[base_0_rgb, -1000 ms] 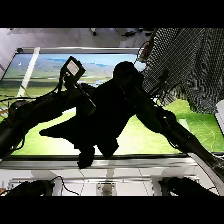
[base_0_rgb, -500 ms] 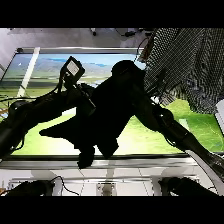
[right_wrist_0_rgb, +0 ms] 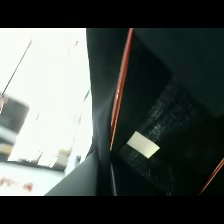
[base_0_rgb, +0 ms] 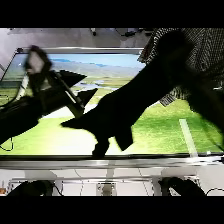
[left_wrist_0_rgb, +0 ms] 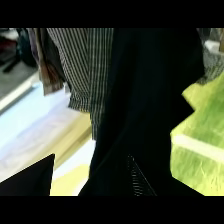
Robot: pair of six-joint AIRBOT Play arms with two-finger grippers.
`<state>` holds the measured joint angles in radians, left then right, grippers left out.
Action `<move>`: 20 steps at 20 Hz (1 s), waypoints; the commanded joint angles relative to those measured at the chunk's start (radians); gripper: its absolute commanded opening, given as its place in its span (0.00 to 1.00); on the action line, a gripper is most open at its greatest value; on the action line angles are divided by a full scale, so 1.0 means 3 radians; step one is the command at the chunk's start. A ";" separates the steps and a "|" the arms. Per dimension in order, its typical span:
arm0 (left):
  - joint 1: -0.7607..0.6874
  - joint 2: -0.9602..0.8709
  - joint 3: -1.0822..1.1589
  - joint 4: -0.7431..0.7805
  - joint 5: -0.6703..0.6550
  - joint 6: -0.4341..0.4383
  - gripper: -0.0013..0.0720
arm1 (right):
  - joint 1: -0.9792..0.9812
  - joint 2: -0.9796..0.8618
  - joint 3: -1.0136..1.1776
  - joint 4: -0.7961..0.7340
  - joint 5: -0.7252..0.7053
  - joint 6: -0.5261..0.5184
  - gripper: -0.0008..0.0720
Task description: Fold the clothes and pants, and hang the long-sleeved shirts on hangers.
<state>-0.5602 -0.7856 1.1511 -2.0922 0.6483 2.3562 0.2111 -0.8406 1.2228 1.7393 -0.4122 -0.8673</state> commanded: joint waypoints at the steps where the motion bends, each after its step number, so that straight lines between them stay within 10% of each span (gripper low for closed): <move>1: 0.0000 0.0323 -0.0001 -0.0011 0.0009 -0.0001 0.77 | -0.0755 0.0151 0.0608 -0.0003 -0.0900 -0.0266 0.05; 11: 0.0000 0.0430 -0.0004 -0.0010 0.0324 -0.0066 0.77 | -0.2621 -0.0212 0.2023 0.0899 -0.1694 -0.0581 0.05; 20: 0.0000 0.0430 -0.0005 -0.0010 0.0326 -0.0079 0.77 | -0.3269 -0.0865 0.2717 0.1375 -0.1115 0.0446 0.05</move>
<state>-0.5602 -0.6575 1.1500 -2.0956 0.7444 2.3325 -0.7071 -1.0500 2.0006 2.1075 -0.8280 -0.8764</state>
